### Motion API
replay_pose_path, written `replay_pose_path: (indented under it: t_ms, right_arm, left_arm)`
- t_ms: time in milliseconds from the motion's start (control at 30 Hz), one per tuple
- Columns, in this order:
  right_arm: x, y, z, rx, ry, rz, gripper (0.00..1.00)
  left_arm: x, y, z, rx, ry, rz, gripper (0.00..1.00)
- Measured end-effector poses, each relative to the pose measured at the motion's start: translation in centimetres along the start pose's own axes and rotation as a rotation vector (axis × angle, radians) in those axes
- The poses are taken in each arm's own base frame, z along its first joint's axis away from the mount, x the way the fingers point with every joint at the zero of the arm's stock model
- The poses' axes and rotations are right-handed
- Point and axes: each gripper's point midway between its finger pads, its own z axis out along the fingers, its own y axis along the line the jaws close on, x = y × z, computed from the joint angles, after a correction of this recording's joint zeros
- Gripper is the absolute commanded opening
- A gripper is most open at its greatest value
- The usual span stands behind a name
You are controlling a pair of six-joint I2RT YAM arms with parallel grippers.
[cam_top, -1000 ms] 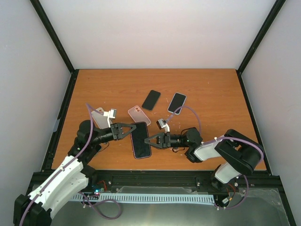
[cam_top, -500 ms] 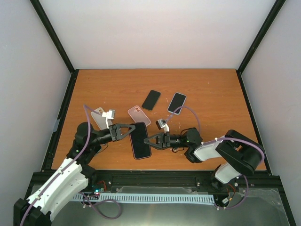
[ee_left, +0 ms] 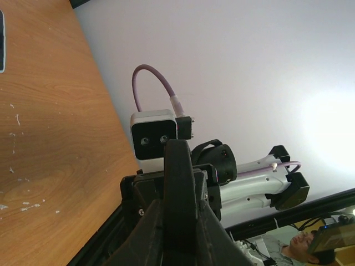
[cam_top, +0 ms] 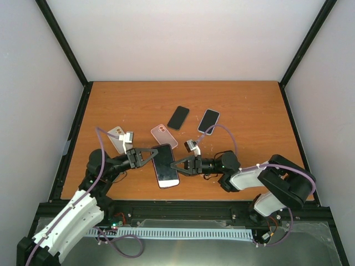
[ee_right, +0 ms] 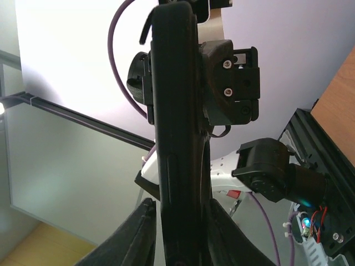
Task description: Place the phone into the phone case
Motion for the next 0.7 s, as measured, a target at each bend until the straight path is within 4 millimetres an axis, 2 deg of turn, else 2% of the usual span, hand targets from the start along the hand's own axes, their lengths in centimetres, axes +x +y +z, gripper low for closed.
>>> replay_pose_path:
  t_ms: [67,200,233,300,467,600,633,700]
  right_arm:
    - [0.0,0.2,0.0,-0.002,-0.002,0.0,0.14]
    - [-0.4,0.5,-0.1,-0.006,-0.024,-0.018,0.06]
    - [-0.6,0.7,-0.1,-0.007,-0.03,-0.015,0.04]
    - [-0.8,1.0,-0.1,-0.009,-0.046,-0.02,0.03]
    - [-2.5,1.5,0.0,0.006,-0.124,-0.03,0.03]
    - [-3.7,0.6,0.0,0.073,-0.185,-0.026,0.03]
    - [-4.1,0.4,-0.1,0.095,-0.201,-0.028,0.03]
    - [-4.7,0.1,-0.2,0.132,-0.23,-0.037,0.03]
  left_arm:
    - [-0.2,-0.1,0.1,-0.01,0.003,0.006,0.05]
    - [-0.7,-0.7,0.5,-0.027,0.013,0.01,0.48]
    - [-0.7,-0.7,0.5,-0.028,0.013,0.015,0.55]
    - [-0.7,-0.5,0.5,-0.036,0.017,0.005,0.62]
    - [-0.2,0.3,0.7,-0.02,0.032,-0.025,0.64]
    - [0.7,1.4,0.7,-0.008,0.05,-0.062,0.65]
    - [0.9,1.7,0.6,-0.009,0.054,-0.071,0.64]
    - [1.3,2.1,0.6,-0.012,0.069,-0.085,0.54]
